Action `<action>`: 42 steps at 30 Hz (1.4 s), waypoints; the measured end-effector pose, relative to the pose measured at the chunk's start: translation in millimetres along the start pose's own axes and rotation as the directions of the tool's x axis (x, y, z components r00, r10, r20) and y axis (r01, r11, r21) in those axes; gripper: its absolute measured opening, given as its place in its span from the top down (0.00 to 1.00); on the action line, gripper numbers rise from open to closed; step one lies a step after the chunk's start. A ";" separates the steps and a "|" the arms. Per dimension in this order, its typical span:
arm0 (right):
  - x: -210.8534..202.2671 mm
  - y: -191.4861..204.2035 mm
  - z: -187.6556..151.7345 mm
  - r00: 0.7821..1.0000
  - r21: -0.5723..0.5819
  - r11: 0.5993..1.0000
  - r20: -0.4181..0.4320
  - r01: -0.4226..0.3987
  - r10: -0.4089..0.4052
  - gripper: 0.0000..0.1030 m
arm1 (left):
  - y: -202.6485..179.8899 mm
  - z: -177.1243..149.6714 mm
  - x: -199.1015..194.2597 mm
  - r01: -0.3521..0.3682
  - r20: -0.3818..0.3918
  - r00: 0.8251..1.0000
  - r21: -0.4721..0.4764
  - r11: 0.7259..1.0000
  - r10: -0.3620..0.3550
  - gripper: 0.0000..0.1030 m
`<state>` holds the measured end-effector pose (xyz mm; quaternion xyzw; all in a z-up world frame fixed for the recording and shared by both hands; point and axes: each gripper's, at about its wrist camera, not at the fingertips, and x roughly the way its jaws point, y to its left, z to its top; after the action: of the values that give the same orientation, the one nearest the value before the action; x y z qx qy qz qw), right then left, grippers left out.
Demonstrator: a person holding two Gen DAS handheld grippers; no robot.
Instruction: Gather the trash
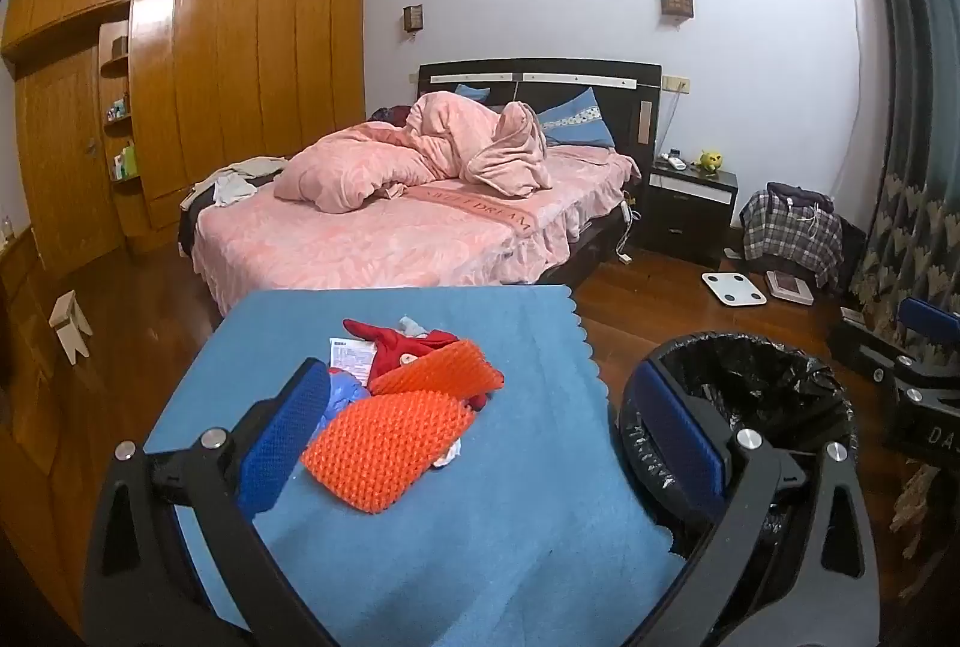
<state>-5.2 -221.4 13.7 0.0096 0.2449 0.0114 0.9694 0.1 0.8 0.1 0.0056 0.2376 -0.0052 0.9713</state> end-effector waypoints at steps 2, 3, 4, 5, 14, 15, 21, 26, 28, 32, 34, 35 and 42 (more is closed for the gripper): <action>0.0 0.0 -0.2 1.000 0.000 1.000 -0.001 0.000 0.000 0.06 | 0.2 0.0 -0.1 0.000 0.003 1.000 0.000 1.000 0.000 0.05; 0.1 -0.1 -0.1 1.000 0.001 1.000 -0.003 0.000 0.000 0.06 | 0.4 0.0 0.1 0.000 0.003 1.000 0.001 1.000 0.000 0.05; 0.0 -0.2 -0.1 1.000 0.001 1.000 -0.003 -0.001 0.001 0.06 | 0.8 0.0 0.5 -0.001 0.002 1.000 0.001 1.000 0.001 0.05; -0.1 -0.2 -0.1 1.000 0.002 1.000 -0.004 -0.001 0.001 0.06 | 1.4 0.1 0.9 -0.001 0.001 1.000 0.001 1.000 0.001 0.05; -0.4 -0.4 0.2 1.000 0.001 1.000 -0.003 -0.004 0.004 0.06 | 3.4 -3.7 4.8 -0.004 0.007 1.000 0.001 1.000 0.004 0.05; -0.4 -0.4 0.2 1.000 0.001 1.000 -0.004 -0.003 0.003 0.06 | 3.7 -4.2 5.3 -0.004 0.007 1.000 0.002 1.000 0.004 0.05; -0.6 0.7 0.5 1.000 0.000 1.000 -0.003 0.000 0.000 0.06 | 2.2 -2.3 3.9 -0.006 0.004 1.000 0.000 1.000 0.006 0.05; -0.4 0.4 0.5 1.000 0.001 1.000 -0.004 -0.001 0.001 0.06 | 1.4 -2.2 3.6 -0.007 0.004 1.000 0.001 1.000 0.007 0.05; -0.4 0.3 0.6 1.000 0.001 1.000 -0.004 -0.001 0.001 0.06 | 3.4 0.3 0.7 -0.008 0.005 1.000 0.002 1.000 0.008 0.05; -0.3 0.1 0.2 1.000 0.001 1.000 -0.003 -0.001 0.001 0.06 | 3.1 0.8 0.6 -0.008 0.004 1.000 0.003 1.000 0.008 0.05; -0.2 0.1 0.1 1.000 0.001 1.000 -0.004 -0.001 0.001 0.06 | 2.7 0.9 0.7 -0.010 0.004 1.000 0.003 1.000 0.010 0.05; -0.1 0.0 0.0 1.000 0.001 1.000 -0.004 -0.001 0.001 0.06 | 2.6 0.9 0.7 -0.010 0.004 1.000 0.004 1.000 0.010 0.05; -0.1 0.1 0.2 1.000 0.001 1.000 -0.004 -0.001 0.001 0.06 | 2.7 0.9 0.7 -0.010 0.004 1.000 0.006 1.000 0.010 0.05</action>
<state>-5.2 -221.3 13.9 0.0105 0.2469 0.0118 0.9689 1.2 3.5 0.6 0.0095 0.2355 -0.0010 0.9718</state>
